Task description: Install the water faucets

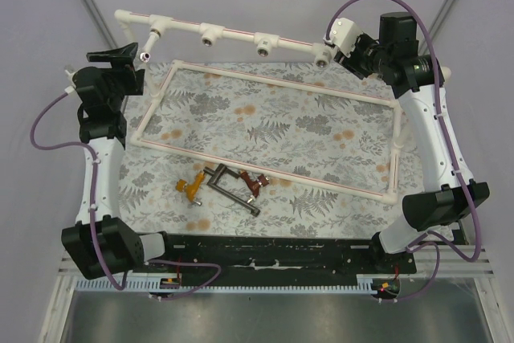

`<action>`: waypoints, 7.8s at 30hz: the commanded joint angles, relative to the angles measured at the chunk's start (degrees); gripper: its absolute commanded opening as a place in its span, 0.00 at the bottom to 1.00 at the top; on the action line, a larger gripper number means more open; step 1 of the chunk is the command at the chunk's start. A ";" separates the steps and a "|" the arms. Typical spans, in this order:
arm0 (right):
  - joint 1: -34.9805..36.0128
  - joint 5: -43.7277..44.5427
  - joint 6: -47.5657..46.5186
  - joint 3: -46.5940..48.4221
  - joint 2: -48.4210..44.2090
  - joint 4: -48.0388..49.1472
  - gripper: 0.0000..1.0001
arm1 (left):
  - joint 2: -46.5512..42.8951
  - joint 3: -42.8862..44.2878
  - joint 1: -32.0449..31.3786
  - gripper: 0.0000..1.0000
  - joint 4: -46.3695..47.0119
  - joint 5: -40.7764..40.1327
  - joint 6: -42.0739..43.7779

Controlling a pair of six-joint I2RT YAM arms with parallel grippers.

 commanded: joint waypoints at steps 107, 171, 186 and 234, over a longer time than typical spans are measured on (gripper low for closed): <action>0.79 3.06 5.34 -2.08 0.50 -1.37 0.00 | 11.37 4.18 -3.26 0.21 15.57 10.92 31.06; 1.50 3.06 5.60 -2.16 0.14 -1.11 0.00 | 4.51 -2.57 -0.18 0.77 14.73 5.91 -17.54; 1.58 4.20 5.16 -2.34 0.41 -1.11 0.00 | 12.16 -2.92 -1.06 0.21 30.02 6.71 -14.76; 1.67 2.89 5.60 -0.94 2.08 -1.46 0.00 | -10.16 1.84 -2.82 0.81 -1.51 -14.83 18.88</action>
